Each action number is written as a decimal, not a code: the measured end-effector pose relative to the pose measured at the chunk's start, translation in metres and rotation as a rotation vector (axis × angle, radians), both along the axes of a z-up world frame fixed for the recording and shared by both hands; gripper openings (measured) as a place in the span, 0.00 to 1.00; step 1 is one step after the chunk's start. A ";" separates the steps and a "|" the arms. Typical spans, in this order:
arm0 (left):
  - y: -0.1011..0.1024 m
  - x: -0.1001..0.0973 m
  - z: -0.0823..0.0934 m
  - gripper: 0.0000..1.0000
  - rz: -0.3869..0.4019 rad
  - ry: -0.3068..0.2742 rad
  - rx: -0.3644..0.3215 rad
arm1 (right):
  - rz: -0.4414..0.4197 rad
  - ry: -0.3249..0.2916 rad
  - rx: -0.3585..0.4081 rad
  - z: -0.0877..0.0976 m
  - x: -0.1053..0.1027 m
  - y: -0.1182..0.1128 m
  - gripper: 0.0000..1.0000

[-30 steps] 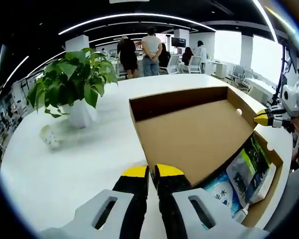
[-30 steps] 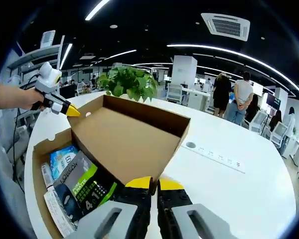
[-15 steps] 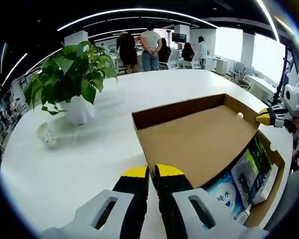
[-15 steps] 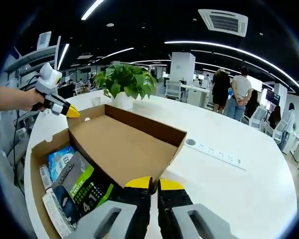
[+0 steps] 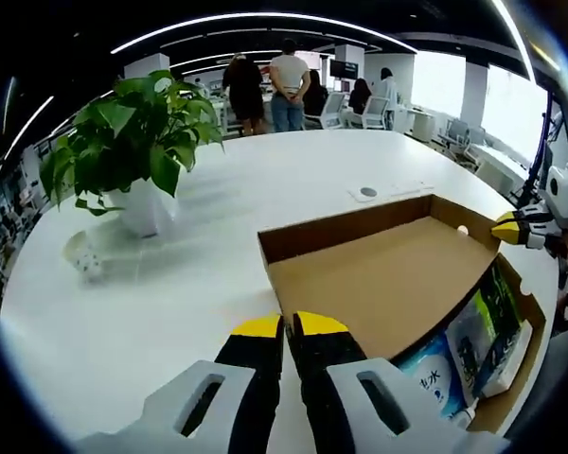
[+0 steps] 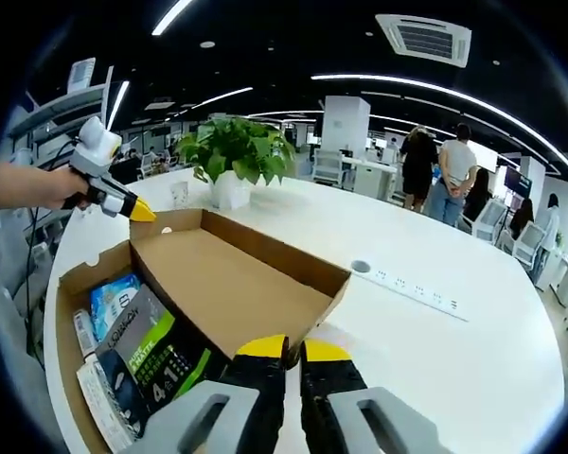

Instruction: Operate the shoe box by opening the lid, removing the specified soft item, and placing it in the target area until the item is outside and the box remains undamaged.

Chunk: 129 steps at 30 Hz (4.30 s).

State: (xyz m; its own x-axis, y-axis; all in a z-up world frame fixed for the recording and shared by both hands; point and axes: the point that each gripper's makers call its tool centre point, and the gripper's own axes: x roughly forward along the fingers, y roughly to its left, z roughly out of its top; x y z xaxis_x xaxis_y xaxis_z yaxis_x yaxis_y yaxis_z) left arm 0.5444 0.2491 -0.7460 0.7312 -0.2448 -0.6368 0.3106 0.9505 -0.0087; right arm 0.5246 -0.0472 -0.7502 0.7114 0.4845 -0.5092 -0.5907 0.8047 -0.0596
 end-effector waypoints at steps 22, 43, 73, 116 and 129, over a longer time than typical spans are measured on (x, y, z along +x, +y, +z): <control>0.001 0.004 -0.010 0.03 0.060 0.047 -0.040 | -0.018 0.026 -0.004 -0.006 0.005 0.000 0.00; -0.001 -0.010 0.008 0.03 -0.008 -0.009 0.045 | 0.016 0.042 -0.024 0.002 -0.004 -0.002 0.09; -0.060 -0.080 0.004 0.17 -0.138 0.009 0.015 | 0.148 0.017 0.023 0.027 -0.065 0.000 0.41; -0.139 -0.100 -0.040 0.19 -0.229 0.140 -0.308 | 0.293 0.003 0.089 0.017 -0.128 -0.003 0.66; -0.146 -0.103 -0.037 0.00 -0.302 0.118 -0.304 | 0.283 0.020 0.088 0.009 -0.128 -0.005 0.65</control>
State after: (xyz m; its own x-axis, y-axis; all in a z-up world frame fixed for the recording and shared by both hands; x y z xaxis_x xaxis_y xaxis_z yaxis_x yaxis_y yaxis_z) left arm 0.4409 0.1031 -0.7827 0.5244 -0.6257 -0.5775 0.5543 0.7657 -0.3263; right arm 0.3966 -0.0521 -0.7409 0.5322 0.7049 -0.4688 -0.7926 0.6095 0.0166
